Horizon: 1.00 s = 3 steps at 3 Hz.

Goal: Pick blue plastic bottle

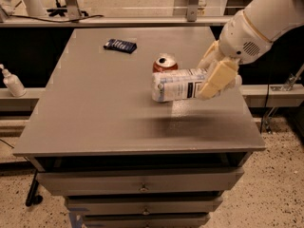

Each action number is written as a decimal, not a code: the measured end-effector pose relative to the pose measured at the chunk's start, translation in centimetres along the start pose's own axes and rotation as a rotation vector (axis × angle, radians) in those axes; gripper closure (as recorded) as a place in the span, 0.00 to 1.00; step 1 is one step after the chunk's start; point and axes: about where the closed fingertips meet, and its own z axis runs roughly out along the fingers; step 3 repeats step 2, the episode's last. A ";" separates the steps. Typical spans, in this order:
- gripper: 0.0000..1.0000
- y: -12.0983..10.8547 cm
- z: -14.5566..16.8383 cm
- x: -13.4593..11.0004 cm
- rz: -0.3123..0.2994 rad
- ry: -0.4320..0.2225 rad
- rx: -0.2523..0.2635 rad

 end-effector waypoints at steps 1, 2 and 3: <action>1.00 0.7 -2.8 -0.2 -0.041 -0.033 -0.016; 1.00 0.8 -3.1 -0.4 -0.049 -0.036 -0.019; 1.00 0.8 -3.1 -0.4 -0.049 -0.036 -0.019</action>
Offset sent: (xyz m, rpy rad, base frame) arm -0.0099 -0.0099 0.0205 0.0233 -0.0095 0.0400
